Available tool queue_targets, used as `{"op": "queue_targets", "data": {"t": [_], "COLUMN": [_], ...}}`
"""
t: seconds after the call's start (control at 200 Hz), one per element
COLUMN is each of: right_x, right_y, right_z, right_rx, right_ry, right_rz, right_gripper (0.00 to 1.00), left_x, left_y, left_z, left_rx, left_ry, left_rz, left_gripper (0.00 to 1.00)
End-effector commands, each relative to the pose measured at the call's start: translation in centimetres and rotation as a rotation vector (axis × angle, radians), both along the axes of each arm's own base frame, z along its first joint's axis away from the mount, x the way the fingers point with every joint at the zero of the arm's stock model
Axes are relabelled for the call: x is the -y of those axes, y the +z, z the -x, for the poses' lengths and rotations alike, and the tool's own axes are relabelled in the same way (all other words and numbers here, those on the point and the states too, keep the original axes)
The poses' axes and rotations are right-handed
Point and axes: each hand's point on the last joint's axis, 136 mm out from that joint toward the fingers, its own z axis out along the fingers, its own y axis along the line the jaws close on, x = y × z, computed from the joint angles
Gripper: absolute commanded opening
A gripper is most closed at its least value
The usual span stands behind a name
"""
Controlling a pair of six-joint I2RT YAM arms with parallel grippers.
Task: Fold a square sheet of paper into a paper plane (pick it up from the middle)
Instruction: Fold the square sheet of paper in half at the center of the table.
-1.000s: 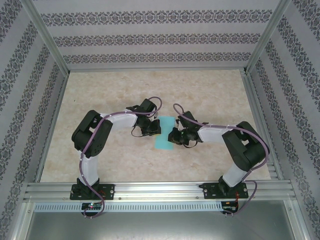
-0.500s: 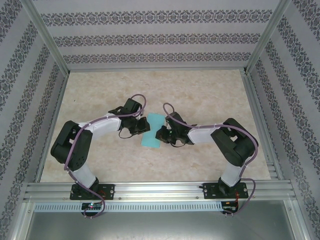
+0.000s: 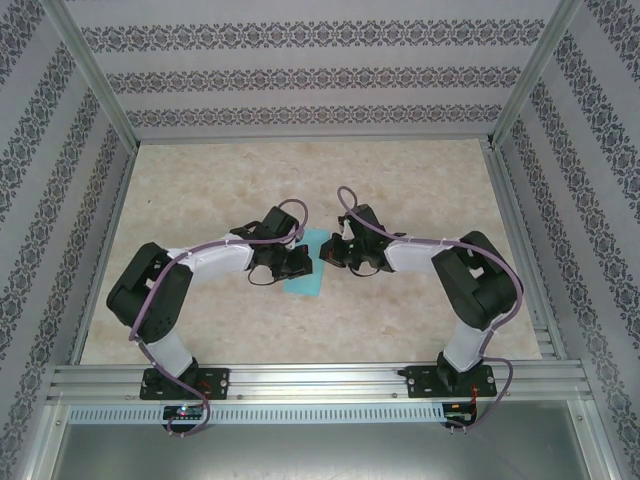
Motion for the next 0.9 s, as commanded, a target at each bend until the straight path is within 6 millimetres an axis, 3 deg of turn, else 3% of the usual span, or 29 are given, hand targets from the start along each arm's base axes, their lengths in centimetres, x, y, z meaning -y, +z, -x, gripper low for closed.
{"op": "queue_targets", "data": {"t": [0.0,0.535,0.744,0.894], "right_x": [-0.7,-0.4,-0.3,-0.4], "right_y": [-0.7,-3.5,-3.6,-3.4], "right_z": [-0.1,-0.1,0.0,-0.2], "right_rx": [-0.016,-0.068,-0.07,-0.062], "right_ry": [0.059,0.06,0.06,0.064], "right_rz": [-0.005,0.043,0.044,0.039], "right_gripper": [0.0,0.0,0.0,0.0], "left_x": [0.8,3.4,3.2,2.0], "left_y": [-0.1,-1.0,-2.2,-4.0], "left_z": [-0.4,-0.5,-0.4,0.6], "left_rx": [-0.002,-0.043,-0.061,-0.098], "left_ry": [0.014,0.001,0.013,0.019], "left_rz": [0.011,0.119,0.109,0.046], "left_gripper": [0.01,0.0,0.0,0.0]}}
